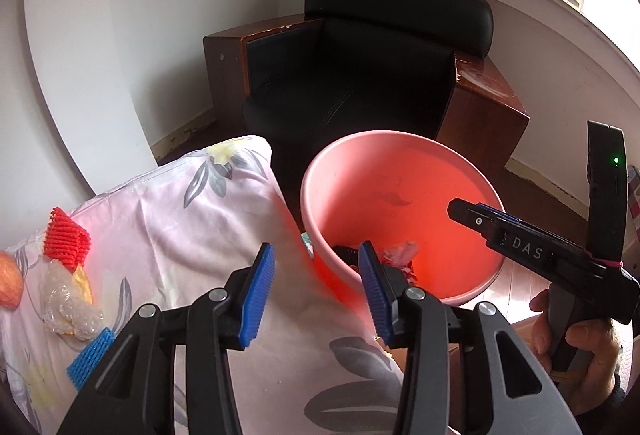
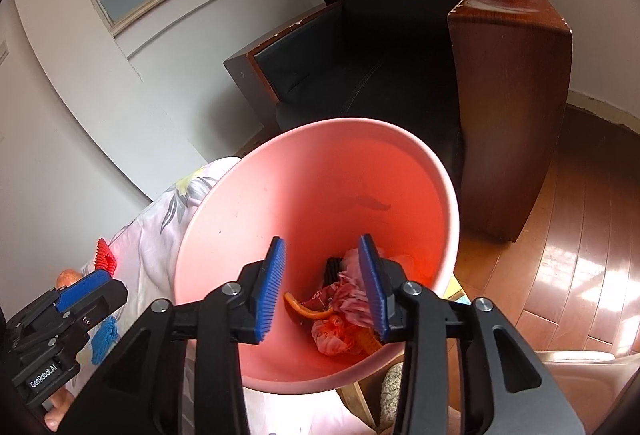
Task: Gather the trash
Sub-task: 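Open left tool dropping bread crust while right tool releases paper into bucket, then move both tools back to the table toward the blue foam net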
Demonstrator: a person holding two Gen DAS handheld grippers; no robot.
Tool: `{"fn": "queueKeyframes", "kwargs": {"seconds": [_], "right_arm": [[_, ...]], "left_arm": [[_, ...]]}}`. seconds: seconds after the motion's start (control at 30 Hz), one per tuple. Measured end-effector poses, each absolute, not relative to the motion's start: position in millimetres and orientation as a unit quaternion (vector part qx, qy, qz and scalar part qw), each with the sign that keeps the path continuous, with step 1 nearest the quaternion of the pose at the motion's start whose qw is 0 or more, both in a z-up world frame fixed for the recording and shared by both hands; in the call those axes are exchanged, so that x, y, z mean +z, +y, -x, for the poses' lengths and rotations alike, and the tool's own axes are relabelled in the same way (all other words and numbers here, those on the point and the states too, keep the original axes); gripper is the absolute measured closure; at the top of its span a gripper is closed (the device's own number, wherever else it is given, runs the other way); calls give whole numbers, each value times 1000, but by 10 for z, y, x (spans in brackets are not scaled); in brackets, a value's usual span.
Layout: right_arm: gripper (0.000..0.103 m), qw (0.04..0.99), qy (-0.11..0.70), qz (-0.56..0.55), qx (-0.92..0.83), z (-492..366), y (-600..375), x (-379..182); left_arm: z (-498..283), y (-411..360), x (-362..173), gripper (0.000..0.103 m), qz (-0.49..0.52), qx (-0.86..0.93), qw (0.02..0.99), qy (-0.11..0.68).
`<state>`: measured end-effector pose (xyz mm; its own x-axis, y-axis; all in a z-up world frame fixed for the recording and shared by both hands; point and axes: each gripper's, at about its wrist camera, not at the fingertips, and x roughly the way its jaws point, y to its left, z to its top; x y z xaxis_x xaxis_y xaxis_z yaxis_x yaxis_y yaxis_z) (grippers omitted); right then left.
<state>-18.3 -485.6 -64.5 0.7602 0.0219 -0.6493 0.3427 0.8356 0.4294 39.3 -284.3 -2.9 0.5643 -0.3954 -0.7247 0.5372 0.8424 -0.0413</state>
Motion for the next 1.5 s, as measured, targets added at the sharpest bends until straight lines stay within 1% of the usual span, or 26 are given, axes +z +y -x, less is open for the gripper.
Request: {"fn": "queueKeyframes", "kwargs": {"seconds": [0.4, 0.47, 0.6, 1.17, 1.3, 1.5], "right_arm": [[58, 898, 326, -289, -54, 143, -4693, -576], [58, 902, 324, -283, -44, 129, -4609, -535], [58, 906, 319, -276, -19, 138, -4409, -453], [58, 915, 329, -233, 34, 387, -3638, -213], [58, 916, 332, -220, 40, 414, -3484, -163], [58, 915, 339, -214, 45, 418, -3322, -145]], "left_arm": [[-346, -2492, 57, 60, -48, -213, 894, 391], [-329, -2416, 85, 59, -41, -204, 897, 389], [-277, -2235, 150, 53, -36, -185, 904, 384], [51, -1336, 303, 52, 3, -140, 920, 367], [118, -1118, 312, 49, 6, -128, 925, 359], [165, -820, 270, 49, 14, -116, 927, 356]]}}
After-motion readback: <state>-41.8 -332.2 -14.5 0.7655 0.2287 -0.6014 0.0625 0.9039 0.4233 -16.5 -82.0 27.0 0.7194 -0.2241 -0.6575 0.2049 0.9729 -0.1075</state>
